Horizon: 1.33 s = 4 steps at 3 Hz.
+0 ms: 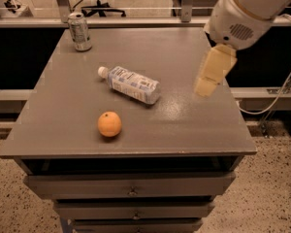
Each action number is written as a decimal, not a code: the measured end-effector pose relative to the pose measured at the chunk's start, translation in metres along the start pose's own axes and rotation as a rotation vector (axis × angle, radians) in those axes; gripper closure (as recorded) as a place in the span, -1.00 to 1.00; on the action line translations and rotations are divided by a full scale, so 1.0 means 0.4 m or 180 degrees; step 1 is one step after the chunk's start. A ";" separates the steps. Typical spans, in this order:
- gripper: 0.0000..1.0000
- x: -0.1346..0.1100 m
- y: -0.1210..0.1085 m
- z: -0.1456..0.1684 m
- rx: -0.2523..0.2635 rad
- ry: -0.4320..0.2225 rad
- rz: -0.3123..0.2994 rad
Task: Place blue plastic bottle upright
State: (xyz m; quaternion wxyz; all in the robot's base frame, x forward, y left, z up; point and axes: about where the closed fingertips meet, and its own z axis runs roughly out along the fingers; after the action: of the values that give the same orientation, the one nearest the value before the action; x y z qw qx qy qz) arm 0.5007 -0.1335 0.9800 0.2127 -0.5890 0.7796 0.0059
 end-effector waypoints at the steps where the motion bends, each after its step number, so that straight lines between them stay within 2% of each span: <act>1: -1.00 -0.136 -0.032 0.083 -0.0049 -0.0166 0.0271; 2: -1.00 -0.145 -0.029 0.086 -0.0059 -0.0171 0.0431; 3: -1.00 -0.149 -0.030 0.086 -0.0059 -0.0183 0.0433; 4: -1.00 -0.213 -0.033 0.143 -0.0119 -0.0265 0.0539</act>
Offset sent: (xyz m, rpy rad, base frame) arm 0.0307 0.0488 -0.0076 0.0700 0.0169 -0.0506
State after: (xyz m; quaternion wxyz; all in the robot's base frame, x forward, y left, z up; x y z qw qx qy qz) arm 0.5497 -0.0447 0.9598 0.2327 -0.5241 0.8168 0.0627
